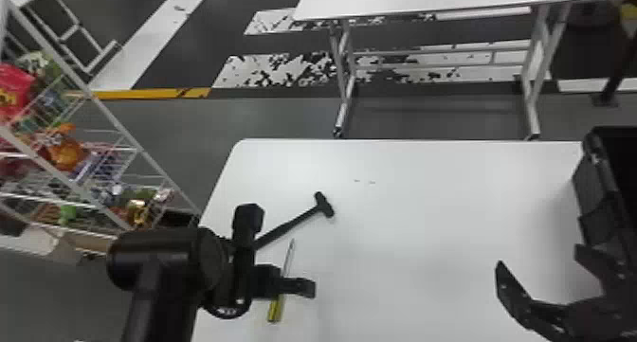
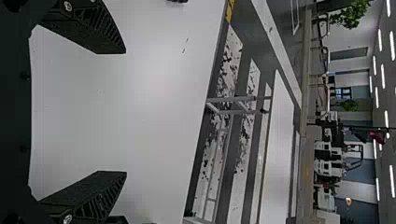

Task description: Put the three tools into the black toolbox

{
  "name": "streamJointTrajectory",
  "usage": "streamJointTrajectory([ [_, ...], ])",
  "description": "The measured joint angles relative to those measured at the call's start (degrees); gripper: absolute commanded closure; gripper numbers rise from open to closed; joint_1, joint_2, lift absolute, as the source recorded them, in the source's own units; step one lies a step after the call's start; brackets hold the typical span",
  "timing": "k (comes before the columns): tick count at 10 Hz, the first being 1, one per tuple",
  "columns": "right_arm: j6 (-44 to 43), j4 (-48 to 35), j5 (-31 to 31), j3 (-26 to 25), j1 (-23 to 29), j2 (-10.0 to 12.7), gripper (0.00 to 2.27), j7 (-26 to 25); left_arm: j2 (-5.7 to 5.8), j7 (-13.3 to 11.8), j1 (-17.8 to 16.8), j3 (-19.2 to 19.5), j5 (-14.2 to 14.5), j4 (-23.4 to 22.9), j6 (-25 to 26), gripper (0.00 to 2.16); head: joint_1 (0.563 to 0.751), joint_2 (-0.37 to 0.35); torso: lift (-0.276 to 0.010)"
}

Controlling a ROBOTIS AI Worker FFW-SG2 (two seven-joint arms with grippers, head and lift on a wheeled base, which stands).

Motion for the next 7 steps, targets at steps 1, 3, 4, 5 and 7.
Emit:
streamJointTrajectory([
  [1, -0.1, 0.1, 0.0, 0.0, 0.0, 0.0, 0.08, 0.0, 0.03, 0.4, 0.6, 0.3, 0.0, -0.4, 0.0, 0.08, 0.695, 0.292, -0.051],
  [3, -0.4, 0.5, 0.0, 0.0, 0.0, 0.0, 0.08, 0.0, 0.09, 1.5, 1.3, 0.6, 0.0, -1.5, 0.0, 0.08, 0.695, 0.301, -0.051],
  [4, -0.7, 0.9, 0.0, 0.0, 0.0, 0.0, 0.08, 0.0, 0.11, 2.2, 1.4, 0.6, 0.0, -1.9, 0.0, 0.08, 0.695, 0.306, -0.051],
  [5, -1.1, 1.0, 0.0, 0.0, 0.2, 0.0, 0.08, 0.0, 0.13, 3.0, 1.3, 0.5, 0.0, -2.0, 0.0, 0.08, 0.695, 0.310, -0.051],
  [7, -1.9, 1.1, 0.0, 0.0, 0.4, 0.1, 0.08, 0.0, 0.06, 4.9, 0.8, -0.6, 0.0, -2.0, 0.0, 0.08, 0.695, 0.308, -0.051],
])
